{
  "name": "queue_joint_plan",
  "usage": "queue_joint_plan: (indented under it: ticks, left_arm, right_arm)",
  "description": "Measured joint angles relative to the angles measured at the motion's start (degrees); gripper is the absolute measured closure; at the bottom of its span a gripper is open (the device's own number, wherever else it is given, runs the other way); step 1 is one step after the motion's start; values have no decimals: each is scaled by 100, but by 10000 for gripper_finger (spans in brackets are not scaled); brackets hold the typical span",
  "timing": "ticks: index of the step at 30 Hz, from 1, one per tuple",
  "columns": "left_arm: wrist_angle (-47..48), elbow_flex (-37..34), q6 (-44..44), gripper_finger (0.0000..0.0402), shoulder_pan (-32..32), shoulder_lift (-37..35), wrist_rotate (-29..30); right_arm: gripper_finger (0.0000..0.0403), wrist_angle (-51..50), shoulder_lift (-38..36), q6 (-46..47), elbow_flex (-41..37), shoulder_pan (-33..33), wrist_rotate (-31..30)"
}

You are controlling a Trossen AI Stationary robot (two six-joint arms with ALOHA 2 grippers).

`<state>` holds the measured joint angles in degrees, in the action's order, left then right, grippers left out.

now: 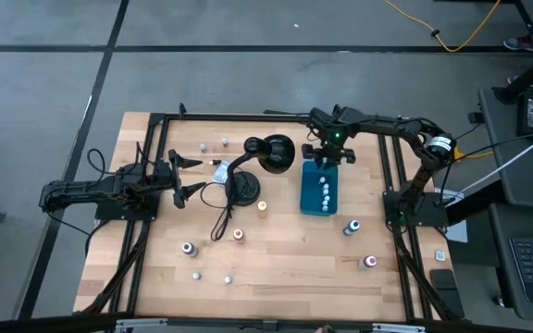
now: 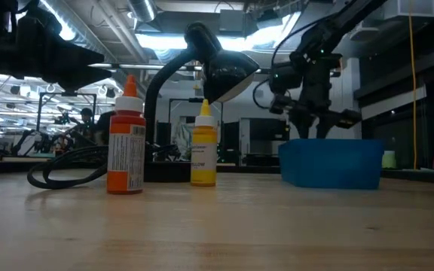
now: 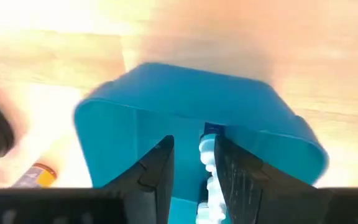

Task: Pick & Place food coloring
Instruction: Put the large blue food coloring bottle into the blue bin

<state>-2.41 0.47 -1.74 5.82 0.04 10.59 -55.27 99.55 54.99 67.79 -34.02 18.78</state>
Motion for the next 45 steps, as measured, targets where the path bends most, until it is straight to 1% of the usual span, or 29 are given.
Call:
queue_joint_plan:
  ticks: [3, 6, 10, 14, 17, 20, 24, 26, 28, 31, 36, 39, 42, 45]
  left_arm:
    - [0, 0, -1, 56, 0, 0, 0]
    - [0, 0, 0, 56, 1, 0, 0]
    - [2, 0, 0, 56, 2, 1, 0]
    - [0, 2, 0, 56, 0, 0, 0]
    - [0, 0, 0, 56, 2, 0, 0]
    - [1, 0, 0, 56, 0, 0, 0]
    - [0, 2, -2, 56, 0, 2, 0]
    - [0, 2, 0, 56, 2, 2, 0]
    - [1, 1, 0, 56, 2, 0, 2]
    - [1, 0, 0, 56, 2, 1, 0]
    - [2, 2, 0, 56, 0, 1, 0]
    - [1, 1, -1, 56, 1, 0, 0]
    - [1, 0, 0, 56, 1, 0, 2]
    - [2, 0, -2, 56, 0, 0, 0]
  right_arm:
    - [286, -278, -11, -164, 270, 0, -173]
    - [286, -739, -144, -464, 484, 5, -475]
    - [286, -1247, -529, -894, 551, 83, -1053]
    - [286, -1496, -982, -905, 551, 253, -1536]
    - [286, -1498, -1292, -899, 551, 461, -1691]
    - [285, -1496, -1574, -878, 551, 734, -1725]
    - [282, -1502, -1834, -873, 551, 1138, -1870]
    - [270, -1512, -1916, -790, 551, 1370, -1916]
    - [250, -1525, -1987, -665, 551, 1599, -1898]
    - [207, -1533, -2079, -432, 551, 1992, -1858]
    - [143, -1542, -2169, -380, 551, 2699, -1718]
    - [126, -1539, -2175, -256, 551, 3155, -1719]
    - [124, -1536, -2175, -167, 551, 3637, -1752]
    - [123, -1533, -2175, -127, 551, 4118, -1919]
